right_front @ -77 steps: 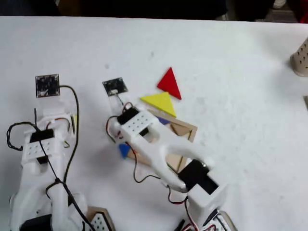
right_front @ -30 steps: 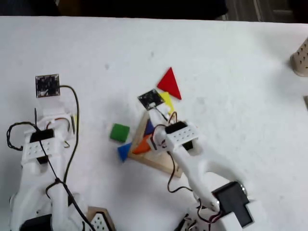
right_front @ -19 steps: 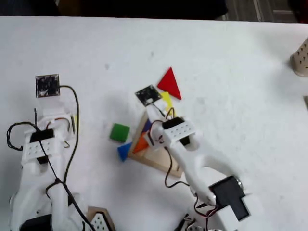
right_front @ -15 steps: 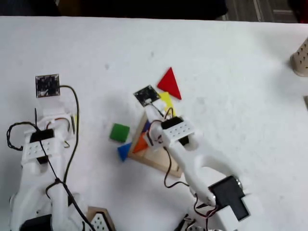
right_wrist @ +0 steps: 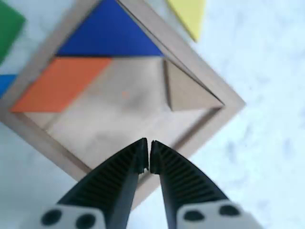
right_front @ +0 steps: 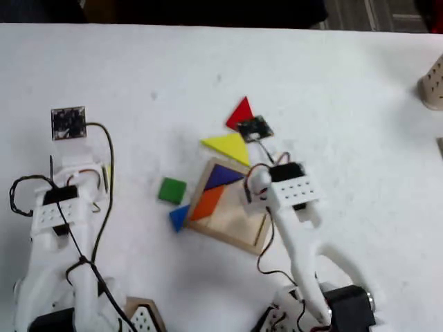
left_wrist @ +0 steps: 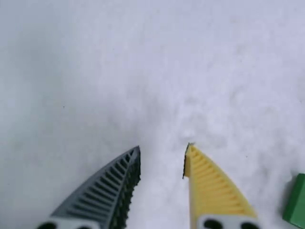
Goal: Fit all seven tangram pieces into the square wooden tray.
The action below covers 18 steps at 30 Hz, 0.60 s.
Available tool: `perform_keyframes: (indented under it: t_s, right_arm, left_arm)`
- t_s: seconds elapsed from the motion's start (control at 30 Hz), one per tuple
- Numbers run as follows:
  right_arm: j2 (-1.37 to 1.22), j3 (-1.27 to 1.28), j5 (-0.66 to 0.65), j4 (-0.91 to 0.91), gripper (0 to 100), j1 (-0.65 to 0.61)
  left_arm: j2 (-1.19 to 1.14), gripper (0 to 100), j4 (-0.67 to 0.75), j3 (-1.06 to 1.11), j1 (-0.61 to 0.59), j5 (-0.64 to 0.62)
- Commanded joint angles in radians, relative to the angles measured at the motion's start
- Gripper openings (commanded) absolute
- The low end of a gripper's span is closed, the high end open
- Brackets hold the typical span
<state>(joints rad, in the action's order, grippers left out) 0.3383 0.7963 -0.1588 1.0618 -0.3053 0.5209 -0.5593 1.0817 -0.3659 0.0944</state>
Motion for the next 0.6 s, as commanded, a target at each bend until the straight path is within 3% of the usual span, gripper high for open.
perform_keyframes:
  t_s: [0.0, 0.23, 0.57]
  right_arm:
    - [0.038, 0.008, -0.054, 0.010, 1.9, 0.068]
    - [0.033, 0.075, 0.014, -0.035, 15.2, 0.081]
    - [0.031, 0.126, 0.132, -0.148, 14.4, 0.064]
  left_arm:
    - [-0.002, 18, 0.021, -0.015, 0.024, 0.011]
    - [-0.002, 18, 0.021, -0.015, 0.025, 0.011]
    - [-0.002, 18, 0.021, -0.015, 0.025, 0.011]
